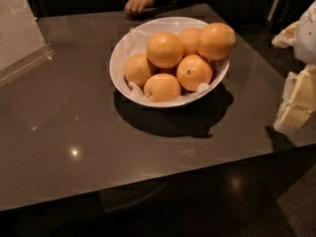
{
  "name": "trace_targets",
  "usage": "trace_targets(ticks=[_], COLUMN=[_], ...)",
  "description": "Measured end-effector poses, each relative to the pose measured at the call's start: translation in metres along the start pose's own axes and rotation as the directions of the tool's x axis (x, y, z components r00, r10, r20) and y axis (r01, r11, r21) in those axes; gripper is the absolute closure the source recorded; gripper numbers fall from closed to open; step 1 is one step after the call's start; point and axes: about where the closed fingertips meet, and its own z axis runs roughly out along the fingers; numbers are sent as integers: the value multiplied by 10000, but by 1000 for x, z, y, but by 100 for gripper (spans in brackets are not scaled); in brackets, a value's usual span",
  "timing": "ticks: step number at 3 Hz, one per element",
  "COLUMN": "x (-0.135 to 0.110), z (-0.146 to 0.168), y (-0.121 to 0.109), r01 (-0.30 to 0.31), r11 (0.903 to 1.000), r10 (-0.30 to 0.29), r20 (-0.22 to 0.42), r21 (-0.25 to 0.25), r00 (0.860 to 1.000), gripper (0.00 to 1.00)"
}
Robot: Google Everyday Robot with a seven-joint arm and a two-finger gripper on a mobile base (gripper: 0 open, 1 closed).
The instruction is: Pick orange from white bowl
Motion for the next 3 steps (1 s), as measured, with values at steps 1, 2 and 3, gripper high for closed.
trace_targets(ticks=[1,2,3], x=[-1,-22,-58], z=[-1,-6,-5], y=[-1,-23,-61], r01=[11,366,890], r11=[10000,9993,9960], r10=[-11,-370,-882], r20=[41,518,1234], r21=[39,88,-12], r00=[10000,9980,9884], gripper=[0,0,0])
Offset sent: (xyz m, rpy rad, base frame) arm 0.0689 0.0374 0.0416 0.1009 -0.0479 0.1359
